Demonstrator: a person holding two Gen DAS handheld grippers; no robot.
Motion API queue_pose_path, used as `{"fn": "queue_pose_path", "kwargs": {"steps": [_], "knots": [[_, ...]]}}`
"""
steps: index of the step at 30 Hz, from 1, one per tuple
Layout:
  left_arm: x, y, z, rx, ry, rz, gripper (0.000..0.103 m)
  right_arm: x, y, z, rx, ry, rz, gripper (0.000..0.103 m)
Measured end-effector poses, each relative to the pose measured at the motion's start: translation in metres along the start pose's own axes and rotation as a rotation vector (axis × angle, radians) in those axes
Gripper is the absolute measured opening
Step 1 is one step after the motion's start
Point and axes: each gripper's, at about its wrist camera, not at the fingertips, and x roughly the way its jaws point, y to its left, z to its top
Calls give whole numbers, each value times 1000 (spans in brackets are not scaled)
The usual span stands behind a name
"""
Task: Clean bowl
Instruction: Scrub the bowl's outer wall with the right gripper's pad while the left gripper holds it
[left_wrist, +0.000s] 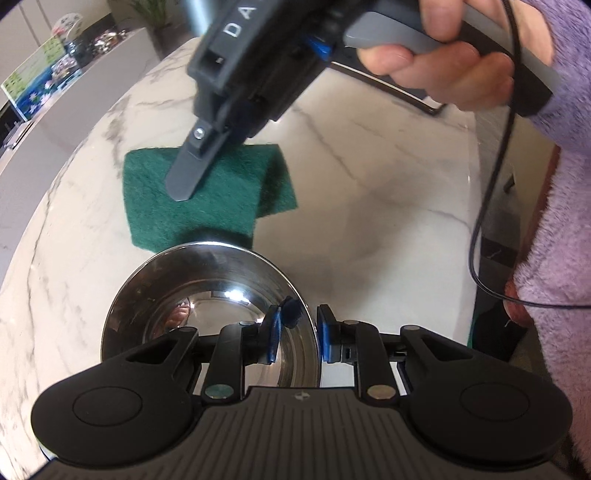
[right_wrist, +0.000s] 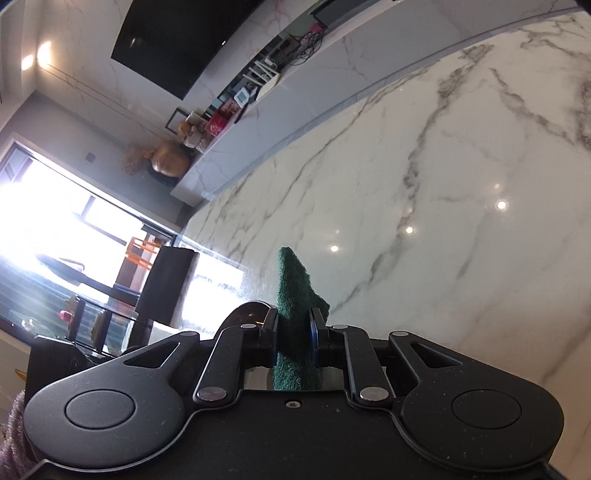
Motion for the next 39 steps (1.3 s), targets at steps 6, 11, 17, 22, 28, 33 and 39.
{"fn": "queue_pose_path", "kwargs": {"steps": [6,11,17,22,28,33,39], "knots": [[-1,-3,-3,9,-9,-6,20,15,3,-4,-27,67,-35,15],[-3,-2,-2,-31,1,15,20,18,2,-5,-21,78,-43,15],[-5,-7,8,-216,7,123,21,16,2,-6,-18,76,-45,15],[-5,-3,12,-403,-8,203,22,18,3,-7,-16,76,-49,15],[-6,-3,11,-404,13,209,20,20,3,-6,-14,79,-55,15],[-8,-3,5,-343,17,197,16,17,3,-5,-10,66,-45,15],[-7,-4,4,-206,16,165,16,7,1,-3,-5,28,-13,15]]}}
